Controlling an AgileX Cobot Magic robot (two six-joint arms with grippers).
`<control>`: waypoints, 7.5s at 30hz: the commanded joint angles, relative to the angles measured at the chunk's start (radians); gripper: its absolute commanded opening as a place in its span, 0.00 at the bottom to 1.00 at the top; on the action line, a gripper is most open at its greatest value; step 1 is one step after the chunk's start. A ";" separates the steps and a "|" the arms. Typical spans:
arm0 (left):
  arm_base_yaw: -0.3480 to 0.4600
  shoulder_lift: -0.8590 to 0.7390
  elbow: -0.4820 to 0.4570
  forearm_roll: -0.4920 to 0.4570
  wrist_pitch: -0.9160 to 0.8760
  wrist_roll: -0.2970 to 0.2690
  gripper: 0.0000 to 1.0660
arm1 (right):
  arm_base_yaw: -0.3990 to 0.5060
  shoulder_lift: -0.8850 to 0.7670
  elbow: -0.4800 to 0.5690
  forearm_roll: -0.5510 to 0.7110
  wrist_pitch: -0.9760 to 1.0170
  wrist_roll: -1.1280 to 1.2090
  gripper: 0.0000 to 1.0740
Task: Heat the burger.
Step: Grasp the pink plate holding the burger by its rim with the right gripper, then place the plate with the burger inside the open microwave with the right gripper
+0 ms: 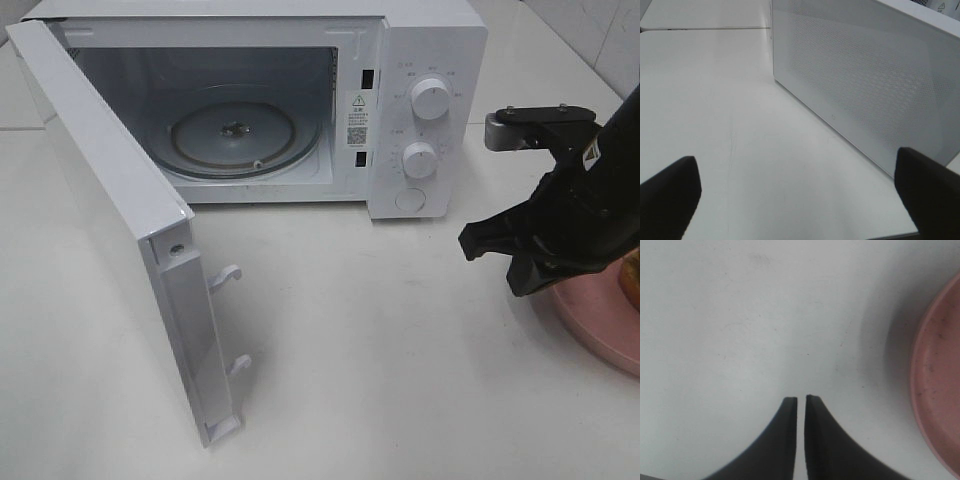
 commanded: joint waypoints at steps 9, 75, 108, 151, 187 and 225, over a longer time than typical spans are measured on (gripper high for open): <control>0.000 -0.022 0.002 -0.001 -0.007 0.001 0.97 | -0.093 -0.008 -0.049 -0.016 0.173 -0.269 0.14; 0.000 -0.022 0.002 -0.001 -0.007 0.001 0.97 | -0.263 0.344 -0.049 -0.091 -0.110 -0.302 0.68; 0.000 -0.022 0.002 -0.001 -0.007 0.001 0.97 | -0.260 0.303 -0.049 -0.210 -0.029 -0.115 0.00; 0.000 -0.022 0.002 -0.001 -0.007 0.001 0.97 | 0.104 -0.092 0.179 -0.593 0.205 0.227 0.00; 0.000 -0.022 0.002 -0.001 -0.007 0.001 0.97 | 0.613 -0.217 0.212 -0.638 0.382 0.209 0.00; 0.000 -0.022 0.002 -0.001 -0.007 0.001 0.97 | 0.694 -0.217 0.212 -0.698 0.108 -0.349 0.01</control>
